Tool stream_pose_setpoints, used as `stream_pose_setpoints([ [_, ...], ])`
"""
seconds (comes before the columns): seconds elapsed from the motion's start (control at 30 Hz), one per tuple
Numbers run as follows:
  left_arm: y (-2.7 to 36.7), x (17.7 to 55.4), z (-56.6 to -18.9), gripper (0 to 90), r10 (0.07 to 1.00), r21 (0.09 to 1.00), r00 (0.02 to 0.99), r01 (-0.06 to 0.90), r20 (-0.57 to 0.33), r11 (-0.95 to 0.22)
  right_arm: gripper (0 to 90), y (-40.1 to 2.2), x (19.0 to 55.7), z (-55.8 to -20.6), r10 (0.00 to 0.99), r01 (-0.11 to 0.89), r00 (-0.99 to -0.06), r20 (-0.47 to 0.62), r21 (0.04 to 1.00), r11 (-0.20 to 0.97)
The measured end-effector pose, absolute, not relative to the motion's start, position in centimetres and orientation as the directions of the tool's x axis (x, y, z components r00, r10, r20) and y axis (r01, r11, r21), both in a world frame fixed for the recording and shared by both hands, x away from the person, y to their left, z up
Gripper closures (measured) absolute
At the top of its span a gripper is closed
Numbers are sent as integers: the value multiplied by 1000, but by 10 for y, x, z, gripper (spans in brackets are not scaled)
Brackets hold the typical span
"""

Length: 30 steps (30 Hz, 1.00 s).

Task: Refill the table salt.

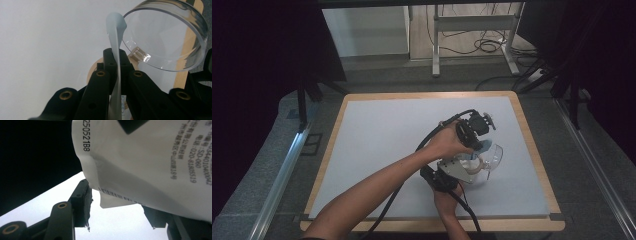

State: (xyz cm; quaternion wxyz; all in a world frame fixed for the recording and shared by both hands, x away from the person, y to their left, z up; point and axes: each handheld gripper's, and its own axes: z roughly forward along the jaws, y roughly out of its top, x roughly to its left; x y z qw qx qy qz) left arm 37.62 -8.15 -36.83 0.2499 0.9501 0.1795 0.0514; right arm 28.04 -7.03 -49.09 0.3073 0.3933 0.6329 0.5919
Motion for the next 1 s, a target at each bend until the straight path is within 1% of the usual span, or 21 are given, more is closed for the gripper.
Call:
stream_pose_setpoints([
  [1.0,-84,375,-370,897,360,488,933,308,15,-817,457,-70,280,-492,867,136,-492,81,991,-15],
])
